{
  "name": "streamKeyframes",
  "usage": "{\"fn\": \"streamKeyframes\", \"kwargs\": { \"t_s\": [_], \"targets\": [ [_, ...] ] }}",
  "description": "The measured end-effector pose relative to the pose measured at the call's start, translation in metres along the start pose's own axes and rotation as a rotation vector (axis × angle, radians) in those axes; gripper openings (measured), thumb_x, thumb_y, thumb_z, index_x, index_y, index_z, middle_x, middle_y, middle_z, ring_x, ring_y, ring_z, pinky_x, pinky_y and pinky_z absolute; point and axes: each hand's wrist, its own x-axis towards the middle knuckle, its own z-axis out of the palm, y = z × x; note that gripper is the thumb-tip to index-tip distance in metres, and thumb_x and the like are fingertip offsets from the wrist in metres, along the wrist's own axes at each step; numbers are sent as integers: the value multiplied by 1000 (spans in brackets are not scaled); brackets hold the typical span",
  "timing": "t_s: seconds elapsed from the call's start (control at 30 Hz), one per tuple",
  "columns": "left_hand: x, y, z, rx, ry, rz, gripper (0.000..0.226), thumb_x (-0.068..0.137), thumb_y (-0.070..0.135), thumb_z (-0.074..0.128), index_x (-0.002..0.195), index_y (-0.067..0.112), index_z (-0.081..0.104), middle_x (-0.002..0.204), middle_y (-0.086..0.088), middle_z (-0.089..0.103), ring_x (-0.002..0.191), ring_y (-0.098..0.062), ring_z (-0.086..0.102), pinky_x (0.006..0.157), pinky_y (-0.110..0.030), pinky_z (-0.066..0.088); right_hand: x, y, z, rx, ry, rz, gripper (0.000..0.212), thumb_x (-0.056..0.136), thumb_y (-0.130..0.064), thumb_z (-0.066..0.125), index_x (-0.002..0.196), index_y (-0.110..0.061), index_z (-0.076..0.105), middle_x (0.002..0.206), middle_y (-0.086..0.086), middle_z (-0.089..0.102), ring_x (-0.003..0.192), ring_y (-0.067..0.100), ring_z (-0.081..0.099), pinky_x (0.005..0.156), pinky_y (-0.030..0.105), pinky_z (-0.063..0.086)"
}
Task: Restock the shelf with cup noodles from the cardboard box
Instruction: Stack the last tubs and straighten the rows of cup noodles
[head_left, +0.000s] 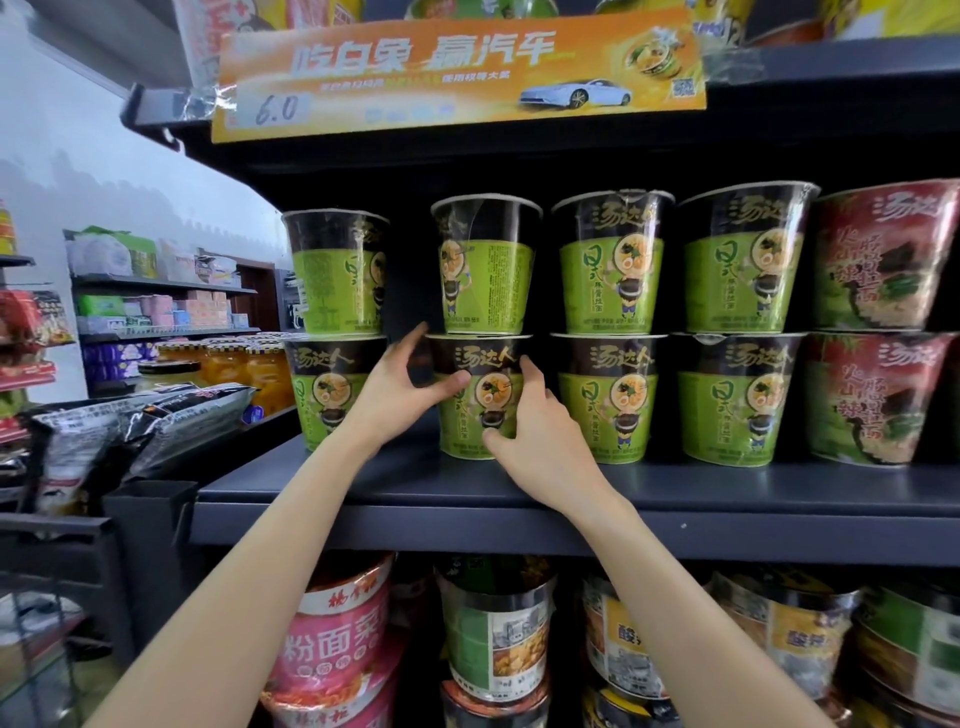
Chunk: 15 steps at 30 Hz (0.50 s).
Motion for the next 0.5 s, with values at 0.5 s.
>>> {"fn": "streamKeyframes", "kwargs": {
  "t_s": [0.5],
  "targets": [
    [47,36,-5,-251,-84,-101,97,77,26,75,151,25,11,143,0,46,132,-18,41,113,-37,27,21,-13,10,17,78,38,119,80,-35,72,144,-26,-28,138,20,40,108,39,57,89,45,48]
  ]
}}
